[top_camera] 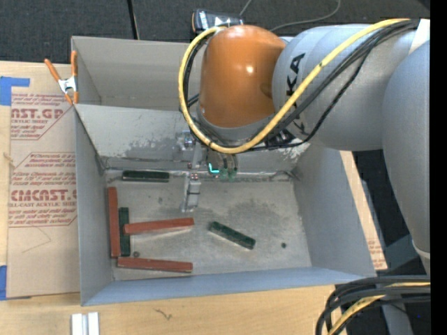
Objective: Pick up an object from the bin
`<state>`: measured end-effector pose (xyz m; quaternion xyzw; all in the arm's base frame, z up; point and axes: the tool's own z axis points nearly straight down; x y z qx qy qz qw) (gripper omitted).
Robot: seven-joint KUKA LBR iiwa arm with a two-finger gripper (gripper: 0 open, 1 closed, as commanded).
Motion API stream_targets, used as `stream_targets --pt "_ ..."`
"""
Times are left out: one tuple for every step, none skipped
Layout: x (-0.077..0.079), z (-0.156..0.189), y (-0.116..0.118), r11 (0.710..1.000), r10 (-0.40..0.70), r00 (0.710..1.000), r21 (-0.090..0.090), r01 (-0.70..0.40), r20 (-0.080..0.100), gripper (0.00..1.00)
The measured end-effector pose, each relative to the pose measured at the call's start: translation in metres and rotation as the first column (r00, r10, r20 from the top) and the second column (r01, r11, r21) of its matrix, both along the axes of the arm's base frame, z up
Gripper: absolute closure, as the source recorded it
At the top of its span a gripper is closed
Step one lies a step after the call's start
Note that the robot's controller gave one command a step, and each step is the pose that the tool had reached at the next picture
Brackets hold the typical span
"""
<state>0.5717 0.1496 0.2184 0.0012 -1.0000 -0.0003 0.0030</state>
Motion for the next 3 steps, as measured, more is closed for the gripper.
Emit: stream_targets --pt "-0.031 -0.153 -0.048 0.989 -0.146 0.989 -0.003 0.146 -0.001 0.0" --pt "-0.028 -0.149 -0.047 0.989 -0.145 0.989 0.001 0.145 0.006 1.0" --pt "-0.006 0.064 -0.044 1.0 -0.005 1.0 0.001 0.005 0.017 1.0"
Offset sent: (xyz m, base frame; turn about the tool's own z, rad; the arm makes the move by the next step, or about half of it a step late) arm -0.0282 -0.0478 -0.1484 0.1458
